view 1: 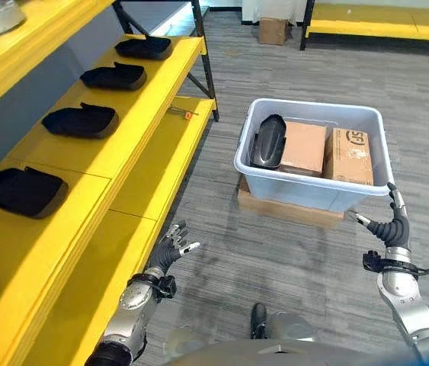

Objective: Move parts from the plastic box to the shelf.

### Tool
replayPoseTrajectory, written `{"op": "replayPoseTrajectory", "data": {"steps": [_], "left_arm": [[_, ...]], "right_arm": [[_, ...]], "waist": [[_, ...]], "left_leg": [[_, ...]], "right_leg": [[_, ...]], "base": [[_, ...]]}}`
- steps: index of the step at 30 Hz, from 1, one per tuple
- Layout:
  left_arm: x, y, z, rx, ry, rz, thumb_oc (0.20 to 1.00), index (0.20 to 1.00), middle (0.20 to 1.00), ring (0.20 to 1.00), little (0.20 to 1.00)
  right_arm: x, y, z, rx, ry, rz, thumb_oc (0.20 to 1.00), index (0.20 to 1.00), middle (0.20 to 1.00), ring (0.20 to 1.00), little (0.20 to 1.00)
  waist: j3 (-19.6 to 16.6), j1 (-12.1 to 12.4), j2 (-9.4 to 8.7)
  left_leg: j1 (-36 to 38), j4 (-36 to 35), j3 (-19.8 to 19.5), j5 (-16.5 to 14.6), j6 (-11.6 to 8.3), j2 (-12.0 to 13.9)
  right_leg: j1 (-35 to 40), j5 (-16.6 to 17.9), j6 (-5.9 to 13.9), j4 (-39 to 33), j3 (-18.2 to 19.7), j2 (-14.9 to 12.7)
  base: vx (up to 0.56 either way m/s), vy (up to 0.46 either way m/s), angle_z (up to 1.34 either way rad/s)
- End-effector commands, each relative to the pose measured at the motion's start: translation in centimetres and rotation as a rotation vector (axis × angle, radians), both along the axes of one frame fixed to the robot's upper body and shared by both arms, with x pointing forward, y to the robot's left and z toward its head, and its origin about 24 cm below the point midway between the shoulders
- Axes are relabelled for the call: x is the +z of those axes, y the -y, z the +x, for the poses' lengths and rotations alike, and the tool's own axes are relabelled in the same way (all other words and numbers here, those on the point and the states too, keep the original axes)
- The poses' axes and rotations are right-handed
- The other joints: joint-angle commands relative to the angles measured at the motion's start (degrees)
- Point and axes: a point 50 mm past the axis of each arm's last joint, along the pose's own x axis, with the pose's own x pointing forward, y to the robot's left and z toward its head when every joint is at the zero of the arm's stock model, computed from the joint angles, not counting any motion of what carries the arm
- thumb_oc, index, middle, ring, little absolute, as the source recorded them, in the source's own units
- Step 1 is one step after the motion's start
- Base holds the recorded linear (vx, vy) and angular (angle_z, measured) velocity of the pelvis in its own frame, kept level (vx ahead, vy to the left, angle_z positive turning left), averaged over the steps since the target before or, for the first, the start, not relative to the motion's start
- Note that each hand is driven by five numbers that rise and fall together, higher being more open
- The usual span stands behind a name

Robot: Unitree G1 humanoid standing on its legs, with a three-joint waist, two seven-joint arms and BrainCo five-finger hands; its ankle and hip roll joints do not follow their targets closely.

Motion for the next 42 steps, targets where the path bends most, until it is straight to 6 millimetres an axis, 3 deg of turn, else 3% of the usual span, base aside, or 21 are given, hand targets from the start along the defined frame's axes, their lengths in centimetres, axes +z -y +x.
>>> {"op": "replayPoseTrajectory", "data": {"steps": [1,3,4,7,14,17,20,23,24,25,26,28,31,33,36,39,42], "left_arm": [[1.2,-1.0,0.3,0.026,0.071,0.031,1.000,1.000,1.000,1.000,1.000],[0.8,-1.4,-0.6,0.063,0.066,0.028,1.000,1.000,1.000,1.000,1.000],[0.8,-1.5,-0.8,0.077,0.065,0.023,1.000,1.000,1.000,1.000,1.000],[0.5,-1.9,-1.1,0.101,0.062,0.019,1.000,1.000,1.000,1.000,1.000],[-0.3,-1.7,-1.6,0.052,0.048,0.119,1.000,1.000,1.000,1.000,1.000],[0.0,-2.0,-1.4,0.004,0.060,0.240,1.000,1.000,1.000,1.000,1.000],[-0.3,-2.2,-1.4,0.020,0.044,0.207,1.000,1.000,1.000,1.000,1.000],[-0.3,-2.1,-1.3,0.011,0.038,0.201,1.000,1.000,1.000,1.000,1.000],[-0.4,-2.1,-1.3,0.001,0.032,0.204,1.000,1.000,1.000,1.000,1.000],[-0.4,-1.9,-1.4,-0.014,0.036,0.226,1.000,1.000,1.000,1.000,1.000],[-0.3,-2.0,-1.0,0.005,0.036,0.215,1.000,1.000,1.000,1.000,1.000],[0.1,-2.1,-0.5,0.008,0.044,0.234,1.000,1.000,1.000,1.000,1.000],[0.3,-2.6,-0.4,-0.001,0.042,0.271,1.000,1.000,1.000,1.000,1.000],[0.4,-2.9,-0.7,-0.025,0.043,0.305,1.000,1.000,1.000,1.000,1.000],[0.0,-2.8,-1.3,-0.028,0.008,0.299,1.000,1.000,1.000,1.000,1.000],[-0.4,-2.7,-2.0,-0.014,-0.018,0.247,1.000,1.000,1.000,1.000,1.000],[-0.8,-2.2,-2.8,-0.029,-0.036,0.214,1.000,1.000,1.000,1.000,1.000]], "right_arm": [[2.1,-0.4,0.6,0.067,0.109,0.022,1.000,1.000,1.000,1.000,1.000],[2.0,-1.0,0.3,0.130,0.084,0.028,1.000,1.000,1.000,1.000,1.000],[2.1,-1.3,0.5,0.167,0.080,0.031,1.000,1.000,1.000,1.000,1.000],[2.2,-2.0,0.8,0.220,0.073,0.052,1.000,1.000,1.000,1.000,1.000],[2.1,-2.9,1.2,0.290,0.054,0.112,1.000,1.000,1.000,1.000,1.000],[2.1,-3.2,1.6,0.306,0.037,0.223,1.000,1.000,1.000,1.000,1.000],[3.2,-3.9,2.1,0.337,0.079,0.206,1.000,1.000,1.000,1.000,1.000],[3.5,-4.3,2.6,0.330,0.078,0.245,1.000,1.000,1.000,1.000,1.000],[3.0,-4.6,2.9,0.314,0.048,0.364,1.000,1.000,1.000,1.000,1.000],[2.4,-5.1,2.9,0.336,0.047,0.427,1.000,1.000,1.000,1.000,1.000],[3.1,-5.8,3.2,0.412,0.106,0.379,1.000,1.000,1.000,1.000,1.000],[4.1,-6.8,3.5,0.482,0.133,0.369,1.000,1.000,1.000,1.000,1.000],[3.7,-7.3,3.7,0.499,0.078,0.421,1.000,1.000,1.000,1.000,1.000],[3.3,-7.5,3.7,0.476,0.064,0.427,1.000,1.000,1.000,1.000,1.000],[2.7,-6.9,3.3,0.461,0.025,0.394,1.000,1.000,1.000,1.000,1.000],[2.9,-6.6,3.3,0.462,0.013,0.325,1.000,1.000,1.000,1.000,1.000],[4.1,-5.1,3.7,0.447,0.044,0.198,1.000,1.000,1.000,1.000,1.000]], "waist": [[1.15,2.54,-0.54],[1.68,4.63,0.01],[1.80,5.30,0.04],[1.52,6.21,0.01],[-0.35,5.53,-1.58],[-0.52,5.31,-2.12],[-0.59,5.25,-2.52],[-0.52,5.22,-2.52],[-0.41,5.21,-2.36],[-0.30,5.31,-2.59],[-0.27,5.89,-3.02],[-0.24,6.01,-4.01],[0.30,6.68,-5.03],[0.63,7.20,-5.18],[-0.27,7.46,-4.36],[-0.69,7.31,-3.73],[-1.13,6.93,-2.84]], "left_leg": [[-0.25,-4.80,-1.46,0.53,2.29,-2.19],[-4.84,-8.26,-7.65,6.10,0.88,-1.68],[-6.44,-7.78,-9.14,6.52,0.91,-1.51],[-6.66,-7.02,-11.26,5.16,1.96,-2.31],[-2.43,-6.76,-9.81,0.35,4.24,-3.57],[-1.53,-6.86,-9.93,-0.95,5.21,-4.39],[-0.15,-7.56,-9.58,-2.03,6.59,-5.68],[0.98,-8.29,-8.49,-2.83,8.04,-6.55],[1.80,-8.71,-8.04,-3.13,8.76,-6.64],[2.56,-8.71,-7.83,-3.46,8.60,-6.22],[3.07,-8.04,-6.90,-3.94,7.89,-5.30],[3.67,-7.49,-6.70,-4.82,7.30,-5.14],[5.16,-6.91,-5.96,-6.84,6.36,-3.71],[5.85,-6.09,-5.30,-7.90,5.54,-1.62],[5.19,-5.03,-5.16,-6.26,3.69,1.71],[5.81,-5.53,-5.15,-4.74,2.58,3.10],[5.70,-3.75,-4.03,-3.19,0.64,7.05]], "right_leg": [[0.86,4.29,10.96,-0.37,1.25,-6.36],[2.78,3.38,10.72,-1.22,4.53,-5.27],[3.27,2.64,10.54,-0.87,5.46,-5.21],[3.15,1.15,10.24,0.61,6.32,-5.06],[1.58,-1.19,9.82,4.08,6.13,-3.75],[-1.06,-2.88,9.78,8.99,6.29,-2.44],[-3.04,-3.23,10.21,14.19,5.99,-1.86],[-6.54,-0.72,12.04,21.68,5.25,-2.63],[-9.84,0.79,13.43,28.11,5.51,-3.07],[-11.36,2.97,14.44,27.49,5.04,-5.10],[-9.03,4.36,14.73,18.26,3.04,-8.58],[-8.50,10.36,16.90,7.35,2.77,-12.87],[-9.90,19.38,19.87,1.23,3.14,-19.08],[-10.74,22.14,21.00,0.40,2.82,-21.91],[-6.43,16.84,20.32,-2.41,0.21,-20.82],[-5.01,13.10,19.36,-1.03,-0.49,-19.14],[-3.84,7.80,15.58,1.68,-2.50,-16.10]], "base": [[0.37,0.199,-0.37],[0.36,0.173,-0.68],[0.32,0.192,-1.14],[0.20,0.172,-1.15],[0.21,0.211,-0.33],[0.12,0.132,-0.12],[0.11,0.136,-0.10],[0.05,0.105,-0.15],[0.06,0.037,-0.29],[0.14,-0.148,-0.28],[0.17,-0.283,-0.37],[0.16,-0.380,-0.49],[0.14,-0.404,-0.33],[0.20,-0.460,0.03],[0.28,-0.475,0.20],[0.22,-0.300,0.17],[0.25,-0.460,0.04]]}}
